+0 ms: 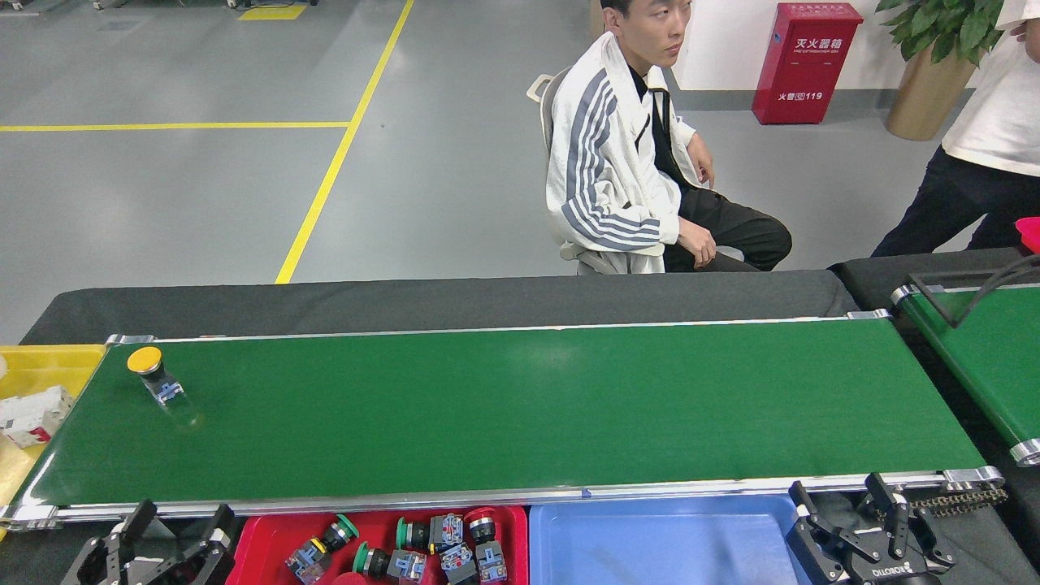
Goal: Pick switch part from conveyor to tray
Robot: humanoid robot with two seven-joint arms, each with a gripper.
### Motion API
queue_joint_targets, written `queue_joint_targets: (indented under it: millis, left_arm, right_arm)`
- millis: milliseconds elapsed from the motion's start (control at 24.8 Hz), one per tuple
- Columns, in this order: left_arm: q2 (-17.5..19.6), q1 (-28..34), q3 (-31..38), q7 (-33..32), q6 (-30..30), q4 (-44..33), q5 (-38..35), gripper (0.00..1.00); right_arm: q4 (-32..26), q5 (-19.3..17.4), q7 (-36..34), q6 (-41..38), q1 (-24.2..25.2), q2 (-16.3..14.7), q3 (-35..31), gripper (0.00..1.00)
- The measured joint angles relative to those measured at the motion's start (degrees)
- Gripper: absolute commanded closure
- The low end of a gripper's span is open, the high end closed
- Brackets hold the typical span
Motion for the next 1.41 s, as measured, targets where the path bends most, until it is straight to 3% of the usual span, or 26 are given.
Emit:
queue_joint_targets:
  millis: [565,1413]
  left_arm:
    - [0.16,0.0,1.35,0.42,0.99,-0.53,-5.62,0.02]
    - [0.09,0.56,1.47,3.46,4.25,-0.52,-5.64,0.0]
  right_arm:
    - [-0.8,0.0,1.0,0.22,0.0,0.0,-0.45,0.0]
    - [-2.15,0.0,1.02,0.12,0.71,0.0,-0.85,0.0]
